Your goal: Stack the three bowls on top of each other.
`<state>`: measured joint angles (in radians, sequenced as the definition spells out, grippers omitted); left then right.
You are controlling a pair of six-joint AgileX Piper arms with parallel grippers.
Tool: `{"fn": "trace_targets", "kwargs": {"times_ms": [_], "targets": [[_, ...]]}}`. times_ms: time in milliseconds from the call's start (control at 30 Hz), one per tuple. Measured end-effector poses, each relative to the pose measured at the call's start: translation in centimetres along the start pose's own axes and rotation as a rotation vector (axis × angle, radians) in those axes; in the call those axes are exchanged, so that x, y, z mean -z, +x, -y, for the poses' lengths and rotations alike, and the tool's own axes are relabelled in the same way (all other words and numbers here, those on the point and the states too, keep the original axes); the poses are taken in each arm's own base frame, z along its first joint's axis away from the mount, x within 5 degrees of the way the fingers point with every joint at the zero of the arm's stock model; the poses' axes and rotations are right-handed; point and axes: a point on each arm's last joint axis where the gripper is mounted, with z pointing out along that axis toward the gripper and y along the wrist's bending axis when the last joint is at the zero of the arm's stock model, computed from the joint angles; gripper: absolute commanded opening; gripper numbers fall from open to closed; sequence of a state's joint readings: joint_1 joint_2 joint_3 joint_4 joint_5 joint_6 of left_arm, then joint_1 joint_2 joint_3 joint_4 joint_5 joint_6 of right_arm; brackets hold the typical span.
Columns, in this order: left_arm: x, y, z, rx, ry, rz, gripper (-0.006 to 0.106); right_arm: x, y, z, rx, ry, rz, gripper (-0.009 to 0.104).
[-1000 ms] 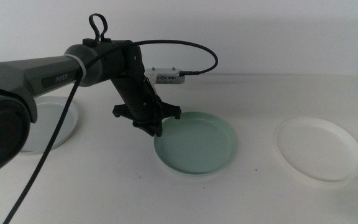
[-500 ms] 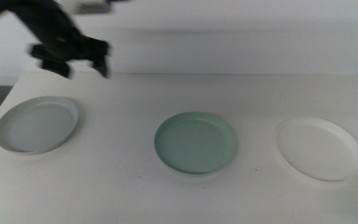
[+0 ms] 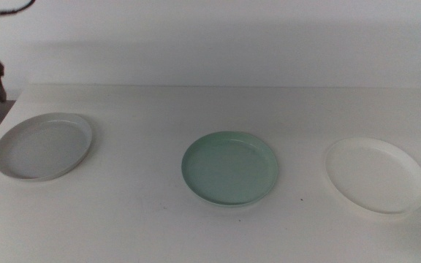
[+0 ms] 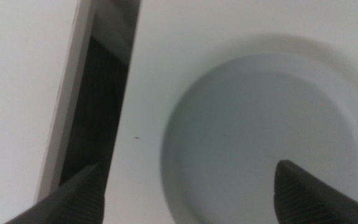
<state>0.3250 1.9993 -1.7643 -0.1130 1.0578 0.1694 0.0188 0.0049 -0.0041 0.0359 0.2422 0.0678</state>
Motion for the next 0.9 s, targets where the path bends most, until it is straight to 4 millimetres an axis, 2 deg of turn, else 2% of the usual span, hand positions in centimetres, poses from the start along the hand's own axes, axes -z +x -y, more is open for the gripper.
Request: {"fn": "trace_targets", "kwargs": {"times_ms": [133,267,367,433,500,567,633,767,800,900], "targets": [[-4.1,0.1,-1.7,0.034,0.028,-0.033,0.094,0.0,0.0,0.0,0.000,0.000,0.000,0.093],[-7.8,0.5,-1.9,0.038,0.054,-0.068,0.093,0.0,0.0,0.0,0.000,0.000,0.000,0.093],[-9.7,0.9,-1.9,0.043,0.068,-0.098,0.091,0.0,0.0,0.0,0.000,0.000,0.000,0.093],[-10.8,1.1,-2.0,0.048,0.073,-0.117,0.086,0.0,0.0,0.0,0.000,0.000,0.000,0.093],[-11.5,1.4,-2.0,0.047,0.080,-0.136,0.079,0.0,0.0,0.0,0.000,0.000,0.000,0.093],[-11.7,1.6,-1.9,0.044,0.086,-0.154,0.065,0.0,0.0,0.0,0.000,0.000,0.000,0.093],[-11.6,1.7,-1.9,0.040,0.090,-0.164,0.048,0.0,0.0,0.0,0.000,0.000,0.000,0.093],[-11.6,1.7,-1.9,0.048,0.099,-0.172,0.005,0.0,0.0,0.0,0.000,0.000,0.000,0.093],[-11.6,1.8,-2.0,0.050,0.100,-0.176,-0.002,0.0,0.0,0.0,0.000,0.000,0.000,0.093],[-10.8,1.8,-1.9,0.068,0.106,-0.183,-0.002,0.0,0.0,0.0,0.000,0.000,0.000,0.093]]}}
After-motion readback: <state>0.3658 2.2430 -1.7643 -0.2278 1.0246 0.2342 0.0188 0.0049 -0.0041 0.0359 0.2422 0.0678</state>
